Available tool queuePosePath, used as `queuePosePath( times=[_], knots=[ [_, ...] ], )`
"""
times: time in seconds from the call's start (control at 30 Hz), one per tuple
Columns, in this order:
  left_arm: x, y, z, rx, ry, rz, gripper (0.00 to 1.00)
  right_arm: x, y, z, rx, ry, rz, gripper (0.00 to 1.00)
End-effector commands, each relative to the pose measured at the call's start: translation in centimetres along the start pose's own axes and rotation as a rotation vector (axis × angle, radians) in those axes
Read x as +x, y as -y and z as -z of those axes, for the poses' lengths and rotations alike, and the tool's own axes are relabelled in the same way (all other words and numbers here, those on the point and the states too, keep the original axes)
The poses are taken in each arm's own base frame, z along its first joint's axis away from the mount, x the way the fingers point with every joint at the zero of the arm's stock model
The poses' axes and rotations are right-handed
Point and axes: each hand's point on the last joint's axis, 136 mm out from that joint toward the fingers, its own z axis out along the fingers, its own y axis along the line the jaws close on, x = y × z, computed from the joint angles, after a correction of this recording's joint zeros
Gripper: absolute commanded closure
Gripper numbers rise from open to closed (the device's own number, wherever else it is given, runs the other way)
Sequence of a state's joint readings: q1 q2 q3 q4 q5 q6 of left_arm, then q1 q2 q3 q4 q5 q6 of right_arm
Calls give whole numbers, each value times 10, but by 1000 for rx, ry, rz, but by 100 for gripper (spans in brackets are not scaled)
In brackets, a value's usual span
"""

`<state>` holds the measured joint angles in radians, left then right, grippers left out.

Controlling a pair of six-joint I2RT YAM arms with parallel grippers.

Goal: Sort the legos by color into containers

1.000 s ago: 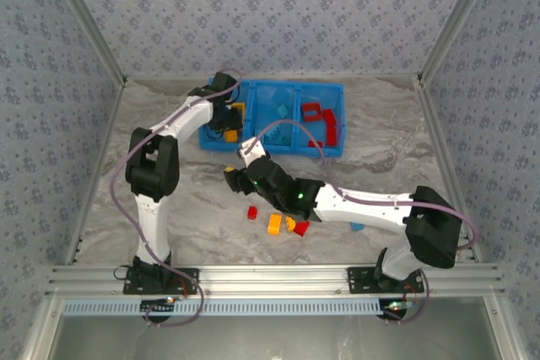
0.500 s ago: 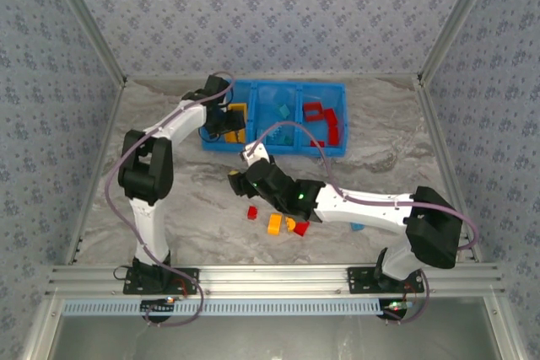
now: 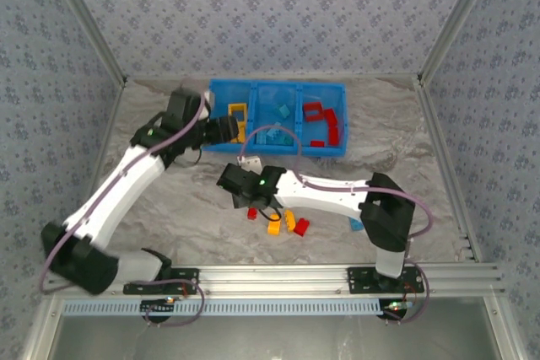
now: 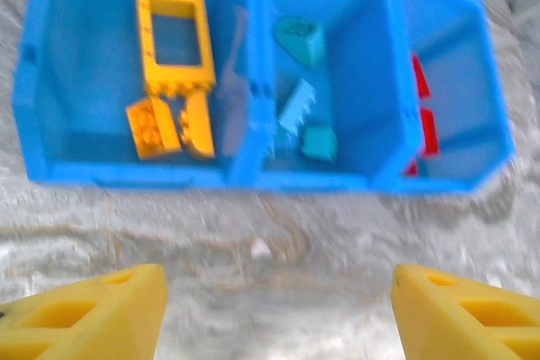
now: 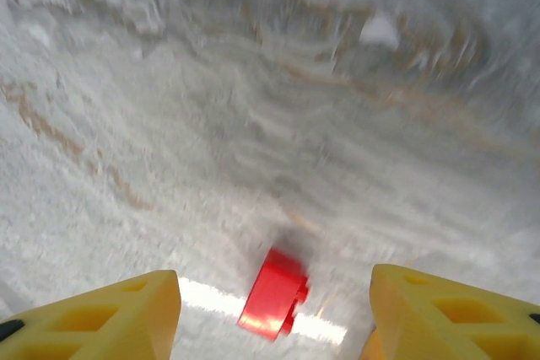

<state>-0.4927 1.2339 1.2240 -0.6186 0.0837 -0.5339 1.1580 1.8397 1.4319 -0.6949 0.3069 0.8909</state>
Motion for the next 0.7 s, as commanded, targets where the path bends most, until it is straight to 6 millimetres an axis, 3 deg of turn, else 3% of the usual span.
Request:
queuePosePath(
  times=[0.0,0.13,0.27,0.5,0.67],
  knots=[
    [49,-11,35,1,-53,-79,29,34,8,-8,51,-210,-128,37],
    [96,-31,81,15,-73,-68,26,42,5,-21,52,-281,-195,37],
    [126,-46,109,21,-92,-35,25,48,6,-32,69,-331,-234,38],
    [142,-29,127,163,-109,-18,25,52,1,-51,48,-366,-276,42],
    [151,-27,137,209,-110,-4,25,52,0,-60,40,-376,-300,57]
  ],
)
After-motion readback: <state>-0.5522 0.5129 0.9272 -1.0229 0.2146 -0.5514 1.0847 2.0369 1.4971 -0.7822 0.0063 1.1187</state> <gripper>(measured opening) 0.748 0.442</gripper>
